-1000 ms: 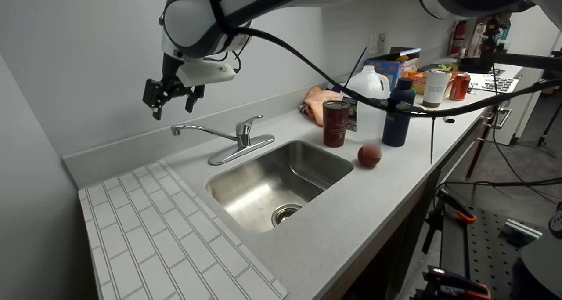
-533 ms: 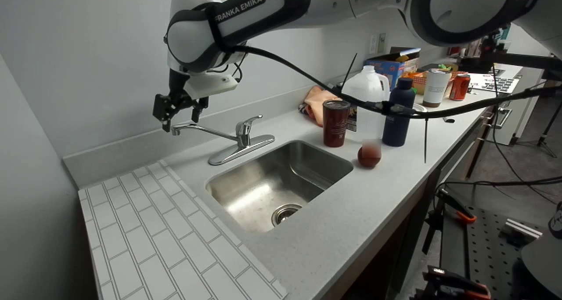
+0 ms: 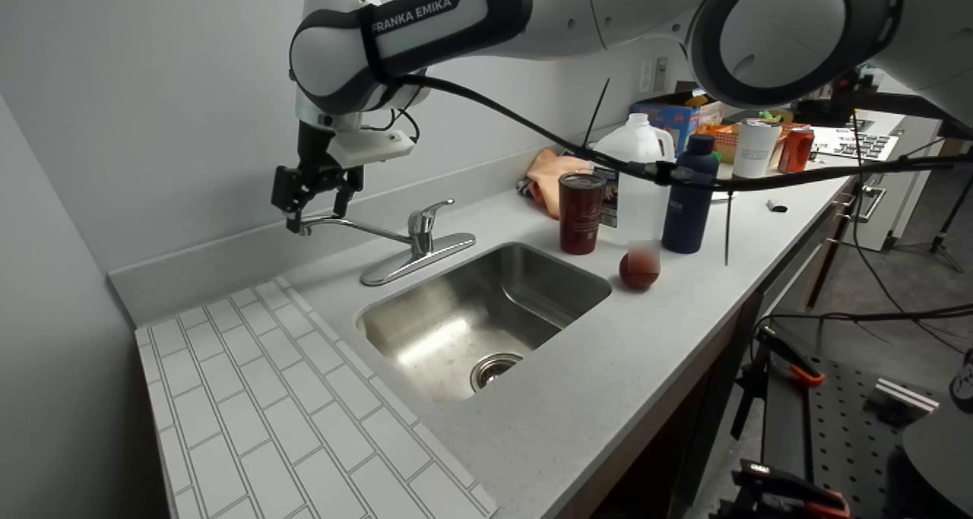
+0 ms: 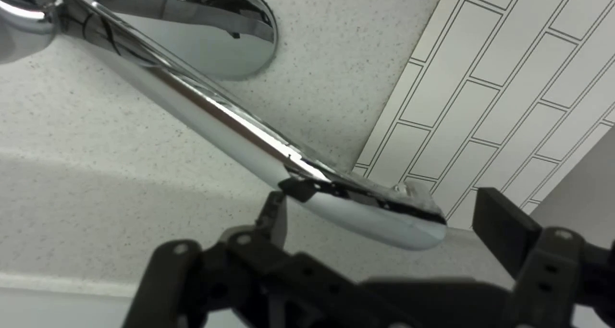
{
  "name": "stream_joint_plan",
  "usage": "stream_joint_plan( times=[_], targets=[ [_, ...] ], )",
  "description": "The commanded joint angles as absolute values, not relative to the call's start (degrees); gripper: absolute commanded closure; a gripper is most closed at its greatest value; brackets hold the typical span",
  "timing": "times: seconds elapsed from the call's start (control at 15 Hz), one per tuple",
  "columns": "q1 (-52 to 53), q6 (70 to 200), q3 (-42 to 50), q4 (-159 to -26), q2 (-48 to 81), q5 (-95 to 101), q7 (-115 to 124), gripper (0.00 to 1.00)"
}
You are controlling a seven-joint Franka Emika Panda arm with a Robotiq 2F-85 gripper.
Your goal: Push the faucet of the sink slightly to the right.
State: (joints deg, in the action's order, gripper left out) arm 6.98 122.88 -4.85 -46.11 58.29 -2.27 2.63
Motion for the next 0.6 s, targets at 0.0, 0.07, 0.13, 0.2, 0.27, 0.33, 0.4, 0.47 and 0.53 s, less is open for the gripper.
stream_joint_plan(
  times=[0.0,0.07,0.13,0.2,0.27,0.33,0.4,0.47,0.53],
  targets=[
    [4.0,117.0,-10.2,-42.3,61.3,-7.3,-3.1,0.00],
    [3.3,116.1,-11.1,-42.3,61.3,-8.2,-4.0,0.00],
    [2.8,115.1,-11.9,-42.5,61.2,-8.8,-4.7,0.00],
    [2.3,114.4,-12.4,-42.9,61.1,-9.2,-5.1,0.00],
    [1.9,113.9,-12.7,-43.4,60.8,-9.4,-5.3,0.00],
    [1.6,113.2,-13.0,-43.7,60.7,-9.6,-5.6,0.00],
    [1.4,112.8,-13.3,-44.3,60.4,-9.8,-5.8,0.00],
    [1.2,112.4,-13.5,-44.7,60.3,-9.8,-5.9,0.00],
    [1.4,112.4,-13.2,-45.2,60.0,-9.1,-5.7,0.00]
  ],
)
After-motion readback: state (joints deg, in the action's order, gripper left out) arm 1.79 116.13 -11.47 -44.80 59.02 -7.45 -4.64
